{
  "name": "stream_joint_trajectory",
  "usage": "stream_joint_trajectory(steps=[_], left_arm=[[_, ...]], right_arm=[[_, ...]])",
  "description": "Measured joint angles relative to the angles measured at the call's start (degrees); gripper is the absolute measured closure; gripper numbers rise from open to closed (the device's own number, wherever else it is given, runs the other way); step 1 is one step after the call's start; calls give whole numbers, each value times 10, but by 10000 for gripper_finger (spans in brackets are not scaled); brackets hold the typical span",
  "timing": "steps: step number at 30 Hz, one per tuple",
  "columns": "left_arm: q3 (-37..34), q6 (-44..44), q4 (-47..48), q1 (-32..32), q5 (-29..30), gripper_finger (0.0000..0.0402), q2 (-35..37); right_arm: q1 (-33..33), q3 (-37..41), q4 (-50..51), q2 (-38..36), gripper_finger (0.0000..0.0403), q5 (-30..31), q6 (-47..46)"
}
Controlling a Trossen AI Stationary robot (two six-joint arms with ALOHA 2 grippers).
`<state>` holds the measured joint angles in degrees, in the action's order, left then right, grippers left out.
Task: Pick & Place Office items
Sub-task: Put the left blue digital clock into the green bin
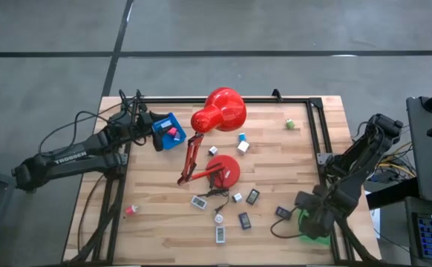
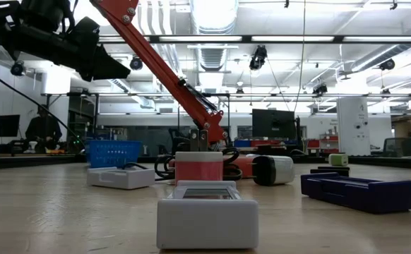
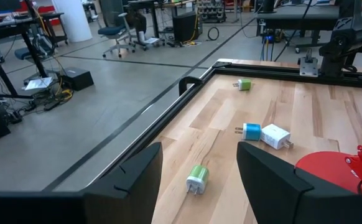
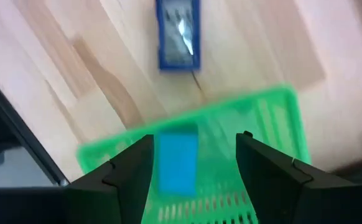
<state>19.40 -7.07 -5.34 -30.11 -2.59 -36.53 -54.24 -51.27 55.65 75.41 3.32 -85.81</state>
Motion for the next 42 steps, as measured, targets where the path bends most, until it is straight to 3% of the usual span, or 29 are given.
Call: stream_joint_trajectory(steps=[5, 12, 18, 28, 36, 42], left_arm=[[0, 0, 0, 0, 0, 192, 0], [0, 0, 0, 0, -2, 192, 0], [0, 0, 0, 0, -7, 192, 0], [0, 0, 1, 0, -11, 192, 0], [0, 0, 2, 0, -11, 192, 0], [0, 0, 2, 0, -11, 192, 0]], right_arm=[[39, -23, -1, 6, 184, 46, 61], [104, -32, -12, 50, 177, 44, 152], [136, -49, -20, 105, 137, 12, 200], [145, -88, -37, 183, 62, -29, 233], [147, -102, -46, 213, 60, -31, 243], [170, -96, -119, 212, 60, -4, 277]])
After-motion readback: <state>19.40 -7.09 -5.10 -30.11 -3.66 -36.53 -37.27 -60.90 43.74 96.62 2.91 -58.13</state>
